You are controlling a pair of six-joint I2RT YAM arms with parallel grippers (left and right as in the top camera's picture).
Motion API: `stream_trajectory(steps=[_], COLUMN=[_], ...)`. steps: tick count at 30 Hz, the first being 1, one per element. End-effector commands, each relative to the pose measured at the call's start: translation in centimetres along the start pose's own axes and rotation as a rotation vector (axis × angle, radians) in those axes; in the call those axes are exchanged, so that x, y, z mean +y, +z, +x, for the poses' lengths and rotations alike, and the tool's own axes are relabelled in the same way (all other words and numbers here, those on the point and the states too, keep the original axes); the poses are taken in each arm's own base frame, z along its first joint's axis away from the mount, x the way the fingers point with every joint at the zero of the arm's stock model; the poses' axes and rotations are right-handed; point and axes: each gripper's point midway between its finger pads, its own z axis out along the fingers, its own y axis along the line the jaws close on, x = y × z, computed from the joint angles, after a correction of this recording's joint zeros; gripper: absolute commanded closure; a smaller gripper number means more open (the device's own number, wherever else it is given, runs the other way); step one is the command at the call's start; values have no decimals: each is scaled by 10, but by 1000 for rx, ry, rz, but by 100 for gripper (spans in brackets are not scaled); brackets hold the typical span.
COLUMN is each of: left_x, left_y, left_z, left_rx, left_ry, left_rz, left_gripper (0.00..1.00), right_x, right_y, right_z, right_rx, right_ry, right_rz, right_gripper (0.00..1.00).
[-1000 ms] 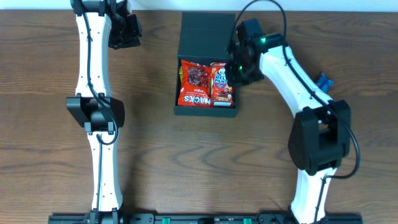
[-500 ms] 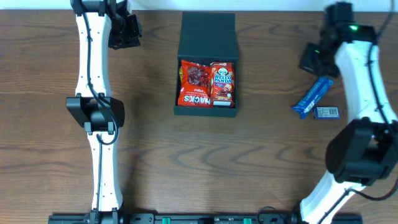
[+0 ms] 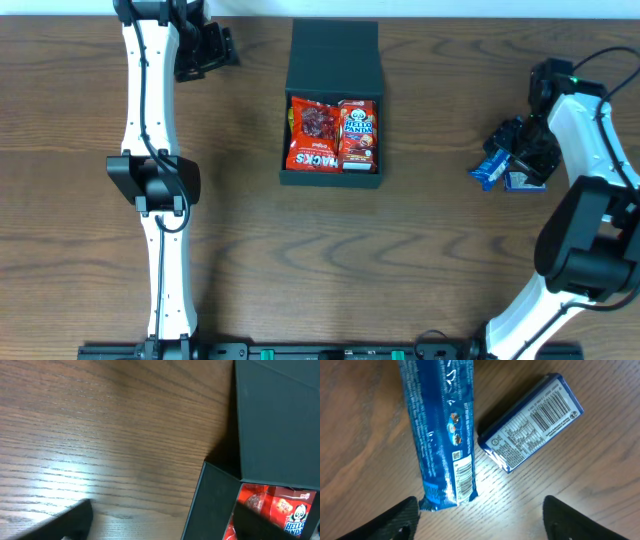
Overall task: Pack container
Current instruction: 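Reach the right gripper to the blue bar and grasp it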
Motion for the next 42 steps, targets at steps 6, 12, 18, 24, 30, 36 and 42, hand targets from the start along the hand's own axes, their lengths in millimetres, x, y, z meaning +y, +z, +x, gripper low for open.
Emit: stream_trajectory(steps=[6,12,18,24,30,36,42], left_x=[0,0,-1,-1,-2,-3,-3], left_y=[-11,-11,-11,-11,-11,-11,-12], left_z=[-5,-6,-11,-12,-17,-18,-18], left_rx=[-34,-38,-56,-63,-80,-85,-86], left_ry=[9,10,15,21,26,28,28], left_rz=[-2,-1,3,5,8,10,10], left_gripper=[4,5,5,5,5,4,5], right_x=[-5,5,18,26,32,36,41], right_y=[6,5,26,31,39,57,56], right_z=[-7,-18,-23,-31,-41,-35,-42], right_rx=[-37,-79,-60,-78,-99,-47,-77], right_ry=[99,169,179,180,186,184,163], right_rz=[30,-21,-55,-83,-111,-115,-136], right_gripper=[22,30,26,27,31,30,56])
